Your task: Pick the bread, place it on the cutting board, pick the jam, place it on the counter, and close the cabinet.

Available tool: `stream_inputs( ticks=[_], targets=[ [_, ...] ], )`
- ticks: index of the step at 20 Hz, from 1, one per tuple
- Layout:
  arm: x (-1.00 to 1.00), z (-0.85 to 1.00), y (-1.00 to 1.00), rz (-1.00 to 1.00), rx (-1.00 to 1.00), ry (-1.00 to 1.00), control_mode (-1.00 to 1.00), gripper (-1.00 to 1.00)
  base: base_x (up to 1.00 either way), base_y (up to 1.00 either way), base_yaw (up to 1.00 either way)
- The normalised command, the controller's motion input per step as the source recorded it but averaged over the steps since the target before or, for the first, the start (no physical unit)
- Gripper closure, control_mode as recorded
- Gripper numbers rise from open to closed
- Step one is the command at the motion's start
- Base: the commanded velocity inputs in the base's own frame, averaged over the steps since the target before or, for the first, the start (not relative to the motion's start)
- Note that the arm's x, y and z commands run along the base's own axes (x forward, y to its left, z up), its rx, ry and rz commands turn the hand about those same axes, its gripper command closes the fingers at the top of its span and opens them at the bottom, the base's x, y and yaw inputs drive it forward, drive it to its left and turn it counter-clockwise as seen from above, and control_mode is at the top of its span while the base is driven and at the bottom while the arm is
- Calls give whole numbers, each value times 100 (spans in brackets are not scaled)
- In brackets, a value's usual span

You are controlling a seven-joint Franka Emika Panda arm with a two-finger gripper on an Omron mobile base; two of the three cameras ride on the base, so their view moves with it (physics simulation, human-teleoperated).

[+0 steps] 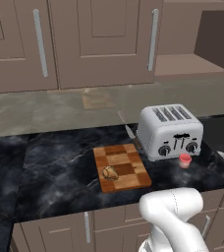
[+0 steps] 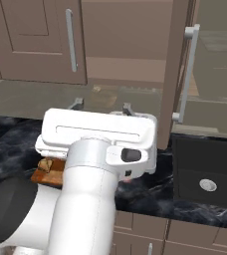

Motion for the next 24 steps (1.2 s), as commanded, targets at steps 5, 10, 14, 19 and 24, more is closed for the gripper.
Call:
stream_inputs(
  ticks=[5, 10, 14, 19, 24],
  targets=[
    [-13, -3, -43, 0, 0, 6, -100, -100, 0, 0, 0],
    [-15, -11, -36, 0, -2, 6, -100, -100, 0, 0, 0],
    [-13, -13, -32, 0, -2, 6, -100, -100, 0, 0, 0],
    [-2, -16, -26, 0, -2, 3, -100, -100, 0, 0, 0],
    [1, -21, -15, 2, 0, 0, -100, -100, 0, 0, 0]
  ],
)
